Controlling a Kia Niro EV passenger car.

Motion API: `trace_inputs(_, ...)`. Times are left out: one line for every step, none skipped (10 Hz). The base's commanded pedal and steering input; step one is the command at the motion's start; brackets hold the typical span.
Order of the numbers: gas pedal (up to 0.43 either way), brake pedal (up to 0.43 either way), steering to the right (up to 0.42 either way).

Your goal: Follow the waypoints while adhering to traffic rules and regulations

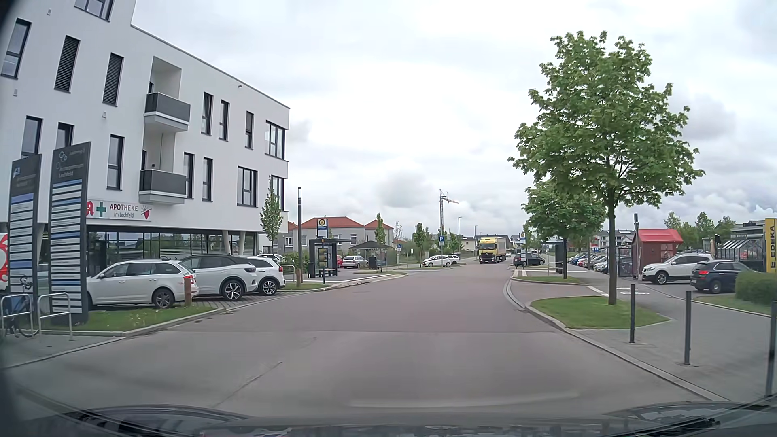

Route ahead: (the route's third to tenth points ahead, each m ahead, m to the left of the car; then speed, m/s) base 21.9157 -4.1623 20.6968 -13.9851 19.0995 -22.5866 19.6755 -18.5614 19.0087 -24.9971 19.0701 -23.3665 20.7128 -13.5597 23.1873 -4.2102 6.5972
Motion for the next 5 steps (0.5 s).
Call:
trace_inputs(0.079,0.006,0.007)
trace_inputs(0.067,0.012,0.007)
trace_inputs(0.039,0.006,0.007)
trace_inputs(0.000,0.006,0.008)
trace_inputs(0.000,0.006,0.008)
